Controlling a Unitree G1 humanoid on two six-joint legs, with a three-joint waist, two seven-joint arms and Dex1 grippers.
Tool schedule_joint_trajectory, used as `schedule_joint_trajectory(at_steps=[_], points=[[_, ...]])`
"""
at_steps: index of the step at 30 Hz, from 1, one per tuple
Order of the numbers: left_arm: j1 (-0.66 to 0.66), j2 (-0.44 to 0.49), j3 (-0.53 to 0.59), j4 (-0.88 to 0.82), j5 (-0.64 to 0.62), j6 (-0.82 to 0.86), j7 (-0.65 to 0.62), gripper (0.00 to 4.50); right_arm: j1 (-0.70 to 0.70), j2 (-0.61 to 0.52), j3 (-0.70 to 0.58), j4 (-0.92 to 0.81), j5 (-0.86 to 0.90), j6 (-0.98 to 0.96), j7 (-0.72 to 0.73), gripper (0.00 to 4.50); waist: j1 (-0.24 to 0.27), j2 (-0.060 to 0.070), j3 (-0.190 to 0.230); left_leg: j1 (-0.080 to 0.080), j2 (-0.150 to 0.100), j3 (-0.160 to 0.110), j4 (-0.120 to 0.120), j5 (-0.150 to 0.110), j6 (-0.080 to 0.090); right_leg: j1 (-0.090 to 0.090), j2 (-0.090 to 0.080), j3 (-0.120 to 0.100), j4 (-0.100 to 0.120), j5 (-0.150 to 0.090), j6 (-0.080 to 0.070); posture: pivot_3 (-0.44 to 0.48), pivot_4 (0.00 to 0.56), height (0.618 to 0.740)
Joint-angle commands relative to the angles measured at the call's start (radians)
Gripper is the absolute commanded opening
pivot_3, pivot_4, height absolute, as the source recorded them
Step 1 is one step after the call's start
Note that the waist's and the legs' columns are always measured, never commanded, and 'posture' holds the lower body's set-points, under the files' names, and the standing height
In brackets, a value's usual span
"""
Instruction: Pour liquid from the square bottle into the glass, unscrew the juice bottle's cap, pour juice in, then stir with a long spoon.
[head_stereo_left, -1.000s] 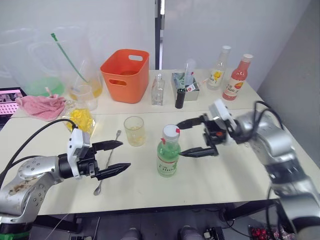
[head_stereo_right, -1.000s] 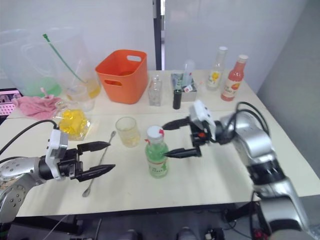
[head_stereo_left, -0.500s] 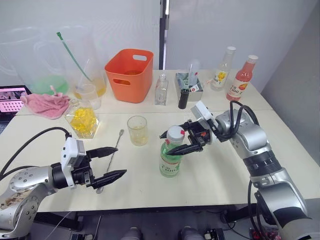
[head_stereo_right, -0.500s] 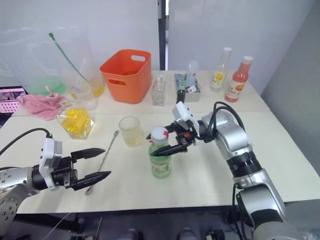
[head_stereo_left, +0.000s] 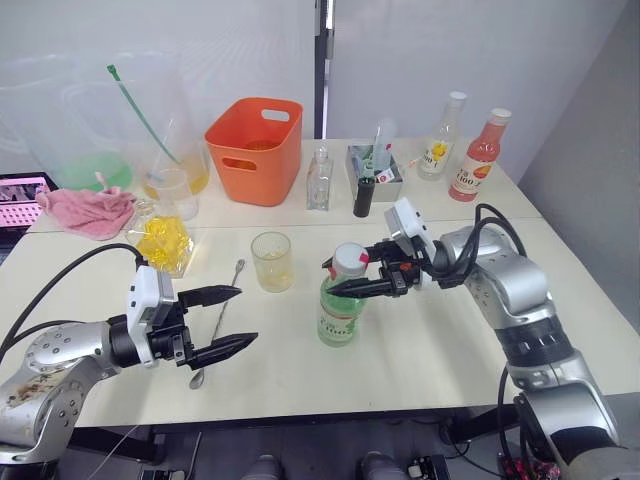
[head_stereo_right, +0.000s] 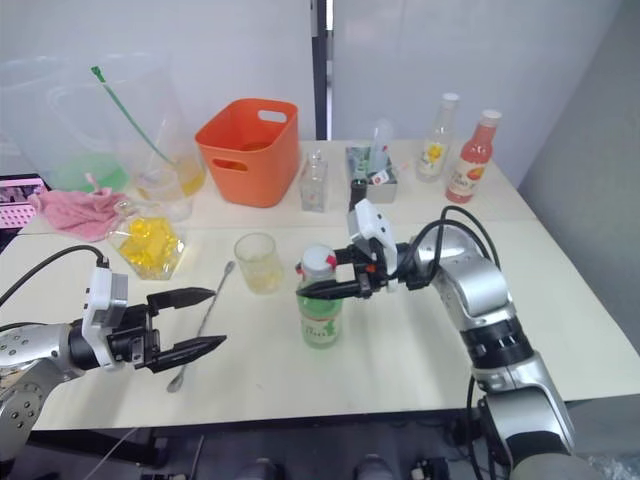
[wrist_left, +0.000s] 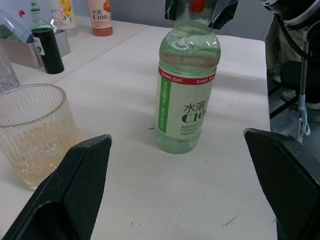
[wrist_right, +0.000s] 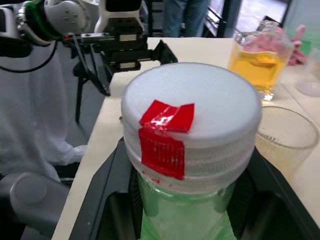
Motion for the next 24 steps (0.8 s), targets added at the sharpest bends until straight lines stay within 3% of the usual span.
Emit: schedule_joint_trajectory(at_steps=[1,12,18,20,24], points=[[-0.026,-0.003,-0.007,-0.001,-0.006,-0.020,-0.019,4.50,-0.004,0.010,-0.064,-0.161,0.065,0.125,-0.146,1.53,0.001,0.000,0.000,0.000,0.000,0.000,0.000,0.000,0.000,0.000,0.000,0.000,0.000,0.000,0.000,0.000,0.150,0.740],[-0.117,0.010,-0.057,0.045,0.007,-0.003,-0.040,4.50,0.130,0.062,0.017,-0.317,0.025,0.180,-0.368,1.53,0.000,0.000,0.000,0.000,0.000,0.000,0.000,0.000,0.000,0.001,0.001,0.000,-0.002,0.000,0.000,0.000,0.150,0.740],[-0.126,0.016,-0.062,0.033,0.004,0.015,-0.037,4.50,0.160,0.055,0.041,-0.354,0.037,0.184,-0.373,1.53,-0.003,0.000,0.000,0.000,0.000,0.000,0.000,0.000,0.000,0.001,0.001,0.000,-0.001,0.000,0.000,0.000,0.150,0.740],[-0.133,0.017,-0.064,0.029,0.002,0.022,-0.034,4.50,0.154,0.034,0.037,-0.356,0.050,0.186,-0.347,2.56,-0.001,0.000,0.000,0.000,0.000,0.000,0.000,0.000,0.000,0.001,0.001,0.000,-0.001,0.000,0.000,0.000,0.150,0.740],[-0.147,0.015,-0.068,0.031,0.005,0.026,-0.041,4.50,0.109,-0.024,-0.012,-0.344,0.097,0.195,-0.288,3.85,0.000,0.000,0.000,0.000,0.000,0.000,0.000,0.000,0.000,0.002,0.001,0.000,-0.002,0.000,0.000,0.000,0.150,0.740]])
